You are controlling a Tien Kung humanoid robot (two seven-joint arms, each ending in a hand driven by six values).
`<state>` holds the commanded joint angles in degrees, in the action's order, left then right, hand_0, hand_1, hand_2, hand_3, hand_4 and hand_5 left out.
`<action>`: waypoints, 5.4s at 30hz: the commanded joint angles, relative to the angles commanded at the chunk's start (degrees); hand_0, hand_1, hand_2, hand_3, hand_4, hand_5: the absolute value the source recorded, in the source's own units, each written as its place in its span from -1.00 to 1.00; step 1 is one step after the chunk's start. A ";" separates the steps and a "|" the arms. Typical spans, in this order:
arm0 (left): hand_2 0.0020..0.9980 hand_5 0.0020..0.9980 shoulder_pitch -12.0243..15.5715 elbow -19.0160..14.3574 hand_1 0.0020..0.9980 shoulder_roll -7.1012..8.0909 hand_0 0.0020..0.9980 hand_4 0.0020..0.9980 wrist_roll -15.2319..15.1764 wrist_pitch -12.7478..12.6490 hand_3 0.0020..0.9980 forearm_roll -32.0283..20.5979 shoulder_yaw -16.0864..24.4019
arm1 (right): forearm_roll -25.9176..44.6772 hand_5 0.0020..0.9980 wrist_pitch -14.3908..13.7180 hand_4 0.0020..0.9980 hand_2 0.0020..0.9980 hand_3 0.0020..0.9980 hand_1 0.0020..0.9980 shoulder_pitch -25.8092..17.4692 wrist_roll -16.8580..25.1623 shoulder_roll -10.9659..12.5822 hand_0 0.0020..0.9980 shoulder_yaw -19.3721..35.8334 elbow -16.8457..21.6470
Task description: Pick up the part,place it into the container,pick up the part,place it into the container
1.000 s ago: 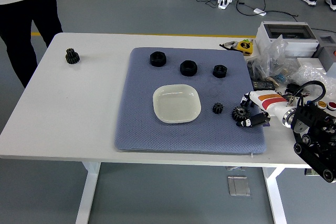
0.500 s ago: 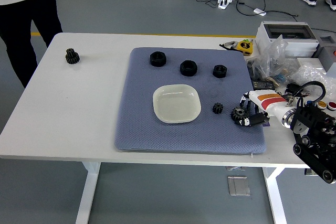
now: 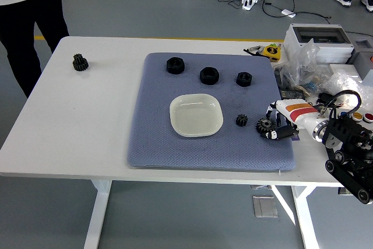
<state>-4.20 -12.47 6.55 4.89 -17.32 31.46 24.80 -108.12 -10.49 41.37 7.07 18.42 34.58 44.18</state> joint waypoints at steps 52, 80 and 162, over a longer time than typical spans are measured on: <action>0.24 0.11 -0.46 -0.41 0.26 0.75 0.26 0.27 0.32 -0.10 0.13 2.09 0.17 | 0.36 -0.44 -4.84 0.48 -0.05 0.01 -0.32 13.50 -1.51 -12.24 -0.70 -12.33 2.39; 0.24 0.11 -0.40 -0.29 0.26 0.70 0.26 0.27 0.15 -0.17 0.13 1.31 -0.08 | -3.84 -0.20 -1.26 1.00 0.41 0.60 -0.09 13.49 -1.50 -9.11 -0.49 -9.02 0.58; 0.24 0.11 0.09 -0.17 0.26 0.31 0.26 0.26 0.26 0.02 0.13 1.70 0.37 | 3.90 -0.19 -4.27 0.51 -0.23 0.01 -0.56 8.41 -3.53 -7.30 -0.84 -12.31 -4.08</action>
<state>-4.12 -12.64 6.86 5.14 -17.30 33.16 25.17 -104.21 -14.77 49.78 3.54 11.12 22.27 40.09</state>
